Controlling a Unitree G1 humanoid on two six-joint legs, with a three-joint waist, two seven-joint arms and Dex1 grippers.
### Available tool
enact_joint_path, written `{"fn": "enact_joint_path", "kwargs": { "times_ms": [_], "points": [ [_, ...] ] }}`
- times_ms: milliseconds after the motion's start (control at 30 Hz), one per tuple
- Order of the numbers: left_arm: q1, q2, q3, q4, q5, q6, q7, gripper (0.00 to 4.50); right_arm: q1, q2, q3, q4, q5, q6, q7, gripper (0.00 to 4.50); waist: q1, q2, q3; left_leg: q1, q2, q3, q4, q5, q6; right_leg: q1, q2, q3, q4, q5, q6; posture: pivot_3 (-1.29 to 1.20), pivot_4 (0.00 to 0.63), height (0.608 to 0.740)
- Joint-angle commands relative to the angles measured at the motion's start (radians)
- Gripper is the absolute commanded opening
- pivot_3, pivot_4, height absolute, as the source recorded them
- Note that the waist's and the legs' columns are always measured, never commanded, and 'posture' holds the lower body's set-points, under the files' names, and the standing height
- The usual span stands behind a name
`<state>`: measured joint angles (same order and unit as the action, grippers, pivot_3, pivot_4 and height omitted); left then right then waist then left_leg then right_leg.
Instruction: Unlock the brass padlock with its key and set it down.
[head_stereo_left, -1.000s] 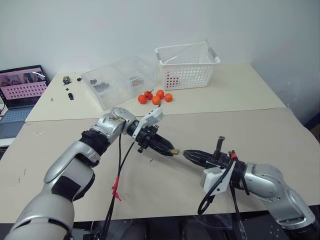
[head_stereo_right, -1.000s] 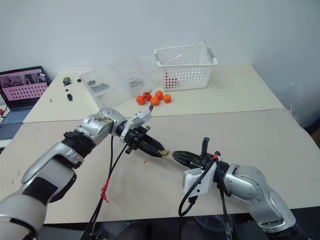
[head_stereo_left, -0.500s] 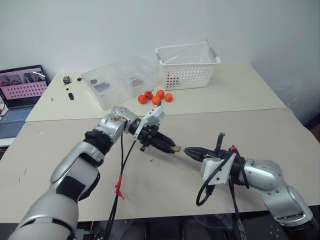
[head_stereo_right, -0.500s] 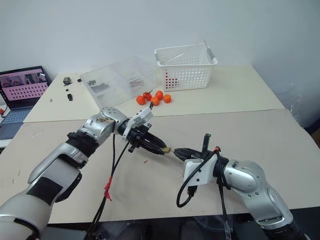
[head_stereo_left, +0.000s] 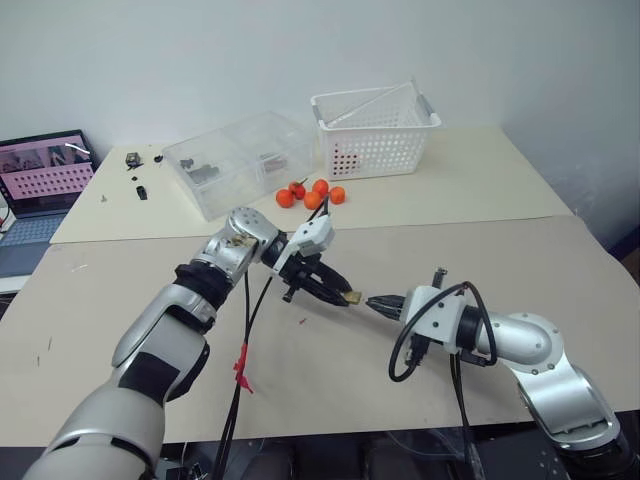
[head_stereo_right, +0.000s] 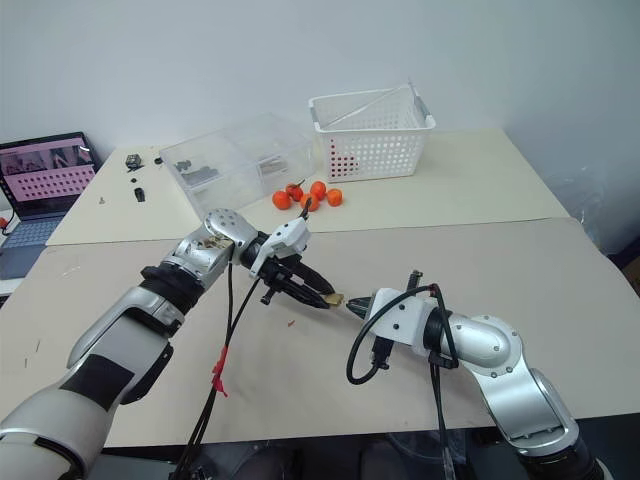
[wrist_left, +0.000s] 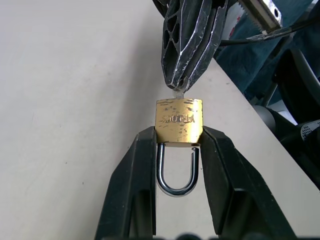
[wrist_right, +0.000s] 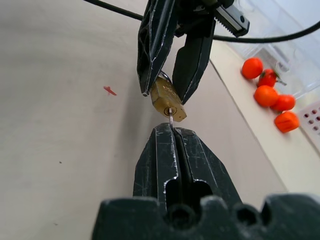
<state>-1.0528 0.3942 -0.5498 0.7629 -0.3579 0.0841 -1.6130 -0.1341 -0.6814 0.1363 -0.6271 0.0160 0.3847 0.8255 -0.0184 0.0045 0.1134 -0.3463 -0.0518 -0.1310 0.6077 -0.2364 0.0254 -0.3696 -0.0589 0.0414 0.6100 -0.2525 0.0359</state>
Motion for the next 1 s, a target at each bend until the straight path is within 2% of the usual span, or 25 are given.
{"fn": "enact_joint_path", "kwargs": {
  "times_ms": [33,233,400,467,533,800,1000],
  "points": [
    [-0.007,-0.016,0.034,-0.007,-0.006,0.018,-0.001,0.79,-0.055,-0.026,0.001,-0.075,-0.035,-0.076,-0.008,0.04,0.0,0.0,0.0,0.0,0.0,0.0,0.0,0.0,0.0,0.0,0.0,0.0,0.0,0.0,0.0,0.0,0.15,0.74],
    [-0.002,-0.022,0.042,-0.017,-0.008,0.049,-0.001,0.79,-0.074,-0.135,0.072,-0.03,-0.241,-0.391,-0.021,0.04,0.0,0.0,0.0,0.0,0.0,0.0,0.0,0.0,0.0,0.0,0.0,0.0,0.0,-0.005,0.008,0.0,0.15,0.74],
    [-0.002,-0.028,0.048,-0.016,-0.011,0.069,-0.001,0.79,-0.051,-0.129,0.06,-0.005,-0.253,-0.468,-0.027,1.47,-0.002,0.0,0.0,0.0,0.0,0.0,0.0,0.0,0.0,0.0,0.0,0.0,0.001,-0.005,0.008,0.0,0.15,0.74],
    [-0.006,-0.029,0.052,-0.014,-0.019,0.087,-0.001,0.79,-0.039,-0.134,0.047,0.01,-0.268,-0.499,-0.035,2.27,-0.002,0.0,0.0,0.0,0.0,0.0,0.001,0.0,0.0,0.0,0.0,0.0,0.001,-0.004,0.006,0.0,0.15,0.74],
    [-0.01,-0.028,0.053,-0.008,-0.022,0.098,-0.001,0.79,-0.017,-0.142,0.031,0.022,-0.277,-0.529,-0.046,2.88,0.0,0.0,0.0,0.0,-0.001,0.0,0.001,0.0,0.0,0.0,0.0,0.0,0.001,-0.004,0.006,0.0,0.15,0.74],
    [-0.017,-0.007,0.026,-0.027,-0.066,0.163,-0.001,0.79,0.036,-0.155,-0.031,0.092,-0.316,-0.661,-0.107,2.88,-0.002,0.0,0.0,0.0,-0.001,0.0,0.001,0.0,0.0,0.0,0.0,0.0,0.001,-0.003,0.005,0.0,0.15,0.74],
    [-0.016,0.056,-0.059,-0.111,-0.165,0.25,-0.001,0.79,0.04,-0.146,-0.037,0.116,-0.331,-0.704,-0.136,2.88,-0.006,0.0,0.0,0.0,0.0,0.0,0.001,0.0,0.0,0.0,0.0,0.001,0.001,-0.003,0.005,0.0,0.15,0.74]
  ]
}}
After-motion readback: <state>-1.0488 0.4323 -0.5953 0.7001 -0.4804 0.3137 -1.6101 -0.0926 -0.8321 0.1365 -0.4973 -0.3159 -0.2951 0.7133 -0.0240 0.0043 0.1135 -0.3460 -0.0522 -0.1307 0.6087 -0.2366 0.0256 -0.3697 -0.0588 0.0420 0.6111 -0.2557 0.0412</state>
